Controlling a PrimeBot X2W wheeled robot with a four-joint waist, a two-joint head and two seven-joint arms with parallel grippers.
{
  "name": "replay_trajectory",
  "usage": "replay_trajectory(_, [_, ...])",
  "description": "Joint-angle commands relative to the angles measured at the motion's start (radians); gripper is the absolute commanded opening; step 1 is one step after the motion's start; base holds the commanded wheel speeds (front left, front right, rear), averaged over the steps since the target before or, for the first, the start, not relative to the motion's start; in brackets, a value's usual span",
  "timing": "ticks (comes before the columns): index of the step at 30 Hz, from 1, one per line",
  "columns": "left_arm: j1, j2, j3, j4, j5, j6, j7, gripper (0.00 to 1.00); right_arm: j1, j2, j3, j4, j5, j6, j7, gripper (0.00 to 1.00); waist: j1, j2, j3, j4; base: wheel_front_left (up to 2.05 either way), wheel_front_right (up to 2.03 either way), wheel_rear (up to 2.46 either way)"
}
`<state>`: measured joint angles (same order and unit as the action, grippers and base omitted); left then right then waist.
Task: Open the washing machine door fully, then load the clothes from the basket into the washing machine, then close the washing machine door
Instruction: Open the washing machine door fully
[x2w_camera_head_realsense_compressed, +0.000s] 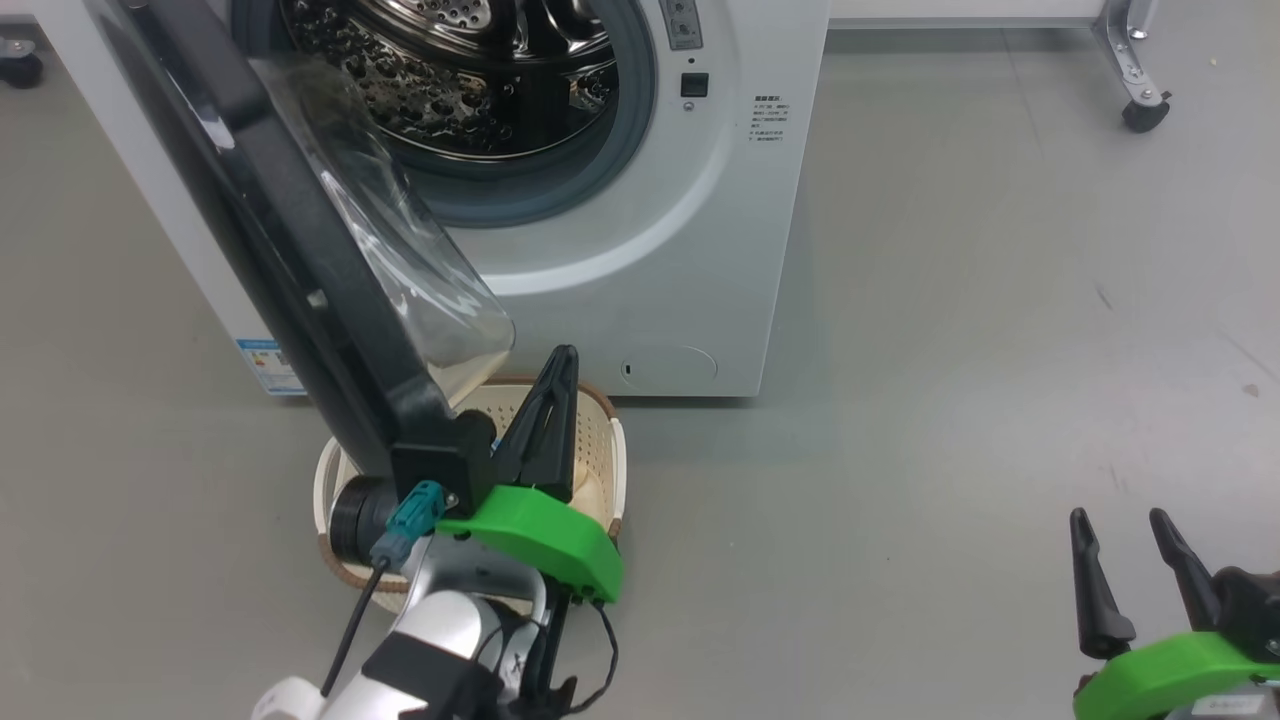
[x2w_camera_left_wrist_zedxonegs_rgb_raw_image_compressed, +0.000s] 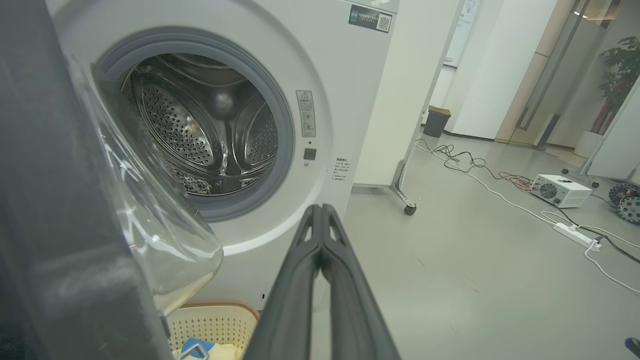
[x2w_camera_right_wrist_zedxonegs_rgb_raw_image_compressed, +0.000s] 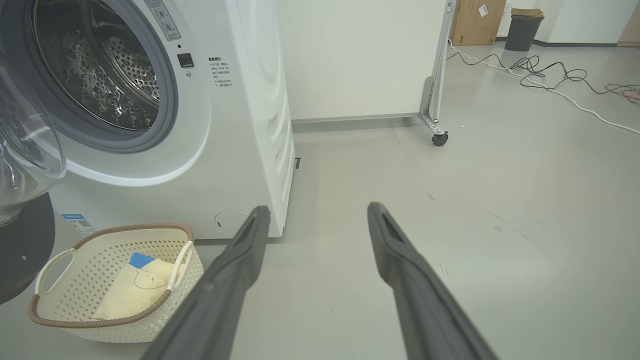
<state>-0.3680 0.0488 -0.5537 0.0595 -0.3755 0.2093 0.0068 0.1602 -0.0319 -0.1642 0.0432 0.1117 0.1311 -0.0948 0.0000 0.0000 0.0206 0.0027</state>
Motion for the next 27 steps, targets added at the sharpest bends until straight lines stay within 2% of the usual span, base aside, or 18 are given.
replay_trajectory(1, [-0.022, 0.002, 0.046, -0.012, -0.005, 0.012, -0.016, 0.00, -0.032, -0.018, 0.019, -0.032, 0.002, 0.000, 0.003, 1.00, 0.0000, 0.0000, -0.001, -0.003, 0.00, 0.00, 0.00])
replay_trajectory(12, [0.027, 0.030, 0.103, 0.069, -0.028, 0.051, -0.061, 0.00, -0.037, -0.018, 0.014, -0.032, -0.002, 0.000, 0.005, 1.00, 0.0000, 0.0000, 0.004, -0.010, 0.00, 0.00, 0.00])
replay_trajectory(27, [0.115, 0.094, 0.160, 0.050, -0.033, 0.093, -0.119, 0.00, -0.062, -0.018, 0.031, -0.019, -0.012, 0.000, 0.004, 1.00, 0.0000, 0.0000, 0.017, -0.028, 0.00, 0.00, 0.00])
